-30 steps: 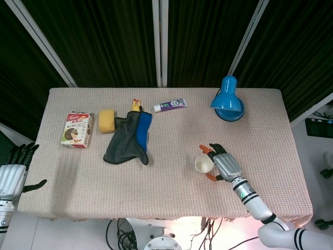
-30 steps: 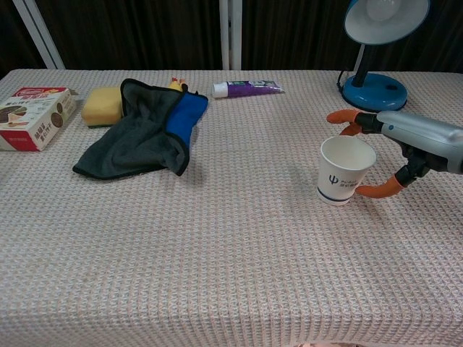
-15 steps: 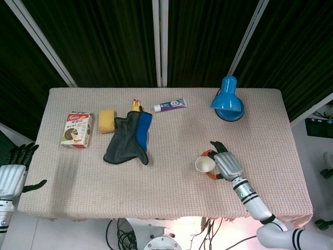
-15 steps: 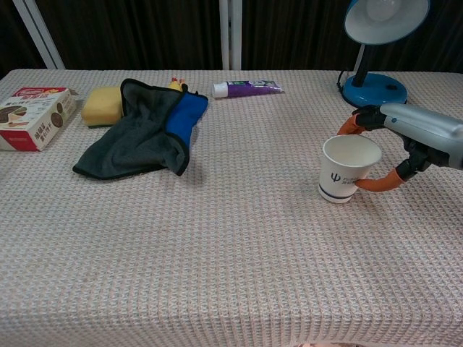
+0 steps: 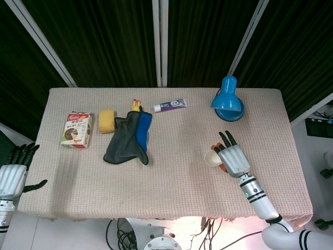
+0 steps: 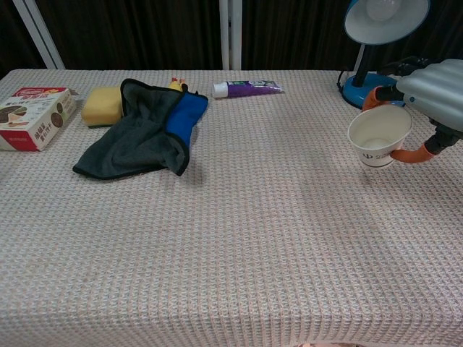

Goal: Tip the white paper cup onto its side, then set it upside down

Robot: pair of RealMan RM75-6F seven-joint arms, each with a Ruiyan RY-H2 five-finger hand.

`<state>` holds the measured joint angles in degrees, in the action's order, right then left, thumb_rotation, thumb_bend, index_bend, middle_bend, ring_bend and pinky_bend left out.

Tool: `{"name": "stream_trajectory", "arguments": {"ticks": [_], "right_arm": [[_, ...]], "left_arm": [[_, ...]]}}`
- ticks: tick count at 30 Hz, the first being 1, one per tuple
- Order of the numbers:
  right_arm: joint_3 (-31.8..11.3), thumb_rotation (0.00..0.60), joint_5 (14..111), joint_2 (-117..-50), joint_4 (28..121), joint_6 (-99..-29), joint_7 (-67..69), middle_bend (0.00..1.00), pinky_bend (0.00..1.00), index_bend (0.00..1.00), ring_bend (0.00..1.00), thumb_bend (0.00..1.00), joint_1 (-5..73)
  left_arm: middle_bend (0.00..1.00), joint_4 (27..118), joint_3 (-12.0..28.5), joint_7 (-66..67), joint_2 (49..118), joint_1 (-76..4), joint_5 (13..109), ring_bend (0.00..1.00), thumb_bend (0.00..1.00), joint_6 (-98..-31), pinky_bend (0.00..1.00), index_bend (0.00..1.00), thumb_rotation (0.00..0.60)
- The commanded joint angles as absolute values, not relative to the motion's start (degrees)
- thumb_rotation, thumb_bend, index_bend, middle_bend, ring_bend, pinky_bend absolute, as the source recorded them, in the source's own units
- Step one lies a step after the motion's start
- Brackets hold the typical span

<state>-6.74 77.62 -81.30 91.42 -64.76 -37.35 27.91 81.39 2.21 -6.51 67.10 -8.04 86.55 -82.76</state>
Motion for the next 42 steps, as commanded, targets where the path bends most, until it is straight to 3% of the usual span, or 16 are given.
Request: {"name": "stream_trajectory", "arguments": {"ticks": [1,9,16,19,21,22,26,36,42], "right_arm": [[-6.8,0.6,67.5,-78.8,99.2,-65.9,-64.3,0.4,0.0,0.52,0.07,0.2,29.8],[-6.5,0.6,49.9,-84.1,102.0,-70.2,-88.7,0.4,0.0,0.51,0.07,0.21,34.8],[-5.5,0.6,44.7,-88.2,99.7,-72.3,-92.3,0.38,0.0,0.43,0.06,0.21,37.9],[-5.2,0.6,42.9,-88.3,100.1,-73.2,-92.4,0.32,0.0,0.28,0.03,0.2,38.5],[-5.2,0.6,41.0,-88.0,101.0,-73.6,-92.4,0.21,0.0,0.1,0.0,0.18,39.0],[-5.1,0.6,40.5,-87.8,101.4,-73.5,-92.2,0.17,0.0,0.05,0.0,0.16,39.2],[-4.5,0.6,40.9,-87.0,102.4,-73.1,-89.6,0.05,0.0,0.0,0.0,0.01,39.9],[-2.0,0.6,49.9,-82.2,105.0,-72.7,-76.7,0.02,0.0,0.0,0.0,0.0,38.8],[-1.2,0.6,58.8,-74.6,105.8,-70.2,-51.2,0.02,0.0,0.0,0.0,0.0,32.9]], "left_arm": [[0.03,81.2,2.1,-6.7,67.1,-8.0,86.5,0.0,0.09,-82.6,0.03,0.07,0.6],[0.03,80.1,2.1,-7.8,67.4,-8.0,86.2,0.0,0.09,-82.3,0.03,0.07,0.6],[0.03,79.6,2.1,-8.4,67.4,-8.0,86.1,0.0,0.09,-82.1,0.03,0.07,0.6],[0.03,79.4,2.1,-8.8,67.4,-8.0,86.0,0.0,0.09,-82.1,0.03,0.07,0.6],[0.03,79.3,2.0,-9.0,67.4,-8.0,86.0,0.0,0.09,-81.9,0.03,0.07,0.6],[0.03,79.2,2.0,-9.0,67.4,-8.0,86.0,0.0,0.09,-81.9,0.03,0.07,0.6],[0.03,78.9,1.9,-9.2,67.7,-8.1,86.0,0.0,0.09,-81.7,0.03,0.07,0.6],[0.03,78.9,1.9,-9.2,67.5,-7.9,85.9,0.0,0.09,-81.8,0.03,0.07,0.6],[0.03,78.6,1.7,-9.3,67.6,-7.9,85.6,0.0,0.09,-81.1,0.03,0.07,0.6]]}}
